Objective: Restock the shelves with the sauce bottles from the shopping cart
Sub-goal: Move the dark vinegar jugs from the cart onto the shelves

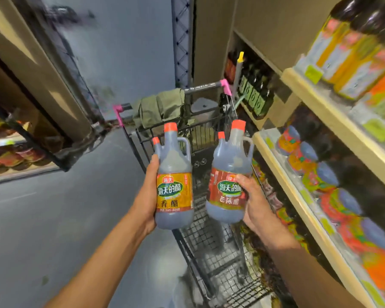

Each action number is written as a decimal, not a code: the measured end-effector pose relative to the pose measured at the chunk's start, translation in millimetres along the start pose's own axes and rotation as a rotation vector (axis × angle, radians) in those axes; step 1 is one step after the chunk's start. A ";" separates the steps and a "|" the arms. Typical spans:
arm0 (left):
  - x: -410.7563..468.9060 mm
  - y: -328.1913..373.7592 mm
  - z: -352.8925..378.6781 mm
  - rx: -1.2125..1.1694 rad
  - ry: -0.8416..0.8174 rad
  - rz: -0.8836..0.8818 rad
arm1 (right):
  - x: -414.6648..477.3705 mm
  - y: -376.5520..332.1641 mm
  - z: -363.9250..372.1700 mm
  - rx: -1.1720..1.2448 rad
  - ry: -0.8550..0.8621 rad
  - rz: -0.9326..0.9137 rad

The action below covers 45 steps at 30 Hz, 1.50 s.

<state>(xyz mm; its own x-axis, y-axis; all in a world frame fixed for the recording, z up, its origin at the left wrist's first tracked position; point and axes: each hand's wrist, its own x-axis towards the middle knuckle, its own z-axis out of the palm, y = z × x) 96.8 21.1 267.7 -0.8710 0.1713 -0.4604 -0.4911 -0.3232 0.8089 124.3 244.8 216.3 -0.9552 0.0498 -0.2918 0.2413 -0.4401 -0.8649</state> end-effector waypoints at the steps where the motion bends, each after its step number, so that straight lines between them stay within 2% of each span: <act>1: -5.2 0.4 6.7 0.011 -0.019 0.007 | -7.7 -3.0 -2.7 0.012 0.016 -0.009; 7: -36.6 -6.9 57.5 0.087 -0.176 -0.005 | -69.5 -23.2 -31.7 -0.005 0.146 -0.094; 13: -68.2 -31.0 108.1 0.169 -0.331 -0.046 | -150.6 -40.7 -67.5 0.021 0.351 -0.220; 18: -87.1 -53.7 151.1 0.268 -0.534 -0.128 | -221.6 -37.6 -85.8 0.088 0.502 -0.271; 22: -94.8 -72.1 177.3 0.365 -0.720 -0.212 | -267.9 -27.9 -86.5 0.178 0.700 -0.324; 28: -115.0 -102.7 198.4 0.546 -1.000 -0.381 | -335.9 7.0 -70.6 0.249 0.916 -0.442; 33: -156.7 -144.2 212.7 0.659 -1.218 -0.491 | -396.1 41.0 -50.5 0.362 1.213 -0.535; 41: -282.0 -230.4 223.8 0.824 -1.457 -0.642 | -535.3 118.3 -15.1 0.507 1.595 -0.730; 45: -361.7 -275.2 212.8 0.927 -1.581 -0.716 | -610.6 159.9 16.8 0.555 1.819 -0.754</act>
<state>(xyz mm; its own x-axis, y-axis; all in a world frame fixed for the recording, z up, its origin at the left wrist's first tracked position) 544.8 246.2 289.4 0.4857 0.7334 -0.4756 -0.0939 0.5847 0.8058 743.3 128.9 263.0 0.5007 0.8117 -0.3006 -0.4409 -0.0597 -0.8956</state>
